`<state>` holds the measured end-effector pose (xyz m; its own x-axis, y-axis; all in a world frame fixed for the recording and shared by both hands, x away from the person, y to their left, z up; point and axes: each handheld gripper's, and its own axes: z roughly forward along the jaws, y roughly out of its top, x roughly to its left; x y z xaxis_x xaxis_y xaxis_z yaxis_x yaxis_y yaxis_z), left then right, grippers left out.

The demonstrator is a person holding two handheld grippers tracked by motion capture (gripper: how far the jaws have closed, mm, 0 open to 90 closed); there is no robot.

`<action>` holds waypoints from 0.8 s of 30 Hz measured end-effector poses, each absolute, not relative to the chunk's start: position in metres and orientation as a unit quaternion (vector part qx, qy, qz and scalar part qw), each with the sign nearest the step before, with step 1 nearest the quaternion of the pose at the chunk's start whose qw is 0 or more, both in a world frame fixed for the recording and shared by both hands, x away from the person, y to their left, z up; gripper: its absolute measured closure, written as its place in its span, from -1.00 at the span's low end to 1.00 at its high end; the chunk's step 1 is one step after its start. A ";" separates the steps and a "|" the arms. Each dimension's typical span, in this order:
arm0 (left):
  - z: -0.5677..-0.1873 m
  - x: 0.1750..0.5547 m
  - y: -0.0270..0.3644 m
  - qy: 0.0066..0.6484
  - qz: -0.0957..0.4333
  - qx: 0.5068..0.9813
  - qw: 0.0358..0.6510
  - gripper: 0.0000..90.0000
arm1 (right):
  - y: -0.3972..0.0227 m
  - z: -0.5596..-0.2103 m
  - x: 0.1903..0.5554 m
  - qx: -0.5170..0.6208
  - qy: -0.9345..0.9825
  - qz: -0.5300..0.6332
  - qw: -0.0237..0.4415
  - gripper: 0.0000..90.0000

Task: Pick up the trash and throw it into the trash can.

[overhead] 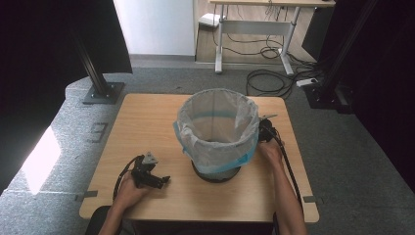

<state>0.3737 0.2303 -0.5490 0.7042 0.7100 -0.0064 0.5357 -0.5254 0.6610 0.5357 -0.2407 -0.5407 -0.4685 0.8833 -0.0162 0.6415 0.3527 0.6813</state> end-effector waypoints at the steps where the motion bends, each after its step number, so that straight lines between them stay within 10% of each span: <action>1: -0.549 0.374 0.230 0.361 0.133 0.863 0.327 -1.00 | -0.240 -0.541 0.536 0.479 0.798 0.314 0.191 0.27; 8: -0.549 0.374 0.230 0.363 0.134 0.862 0.327 -1.00 | -0.246 -0.541 0.534 0.506 0.779 0.325 0.179 0.88; 24: -0.549 0.374 0.230 0.364 0.135 0.862 0.327 -1.00 | -0.269 -0.534 0.507 0.536 0.754 0.340 0.171 0.90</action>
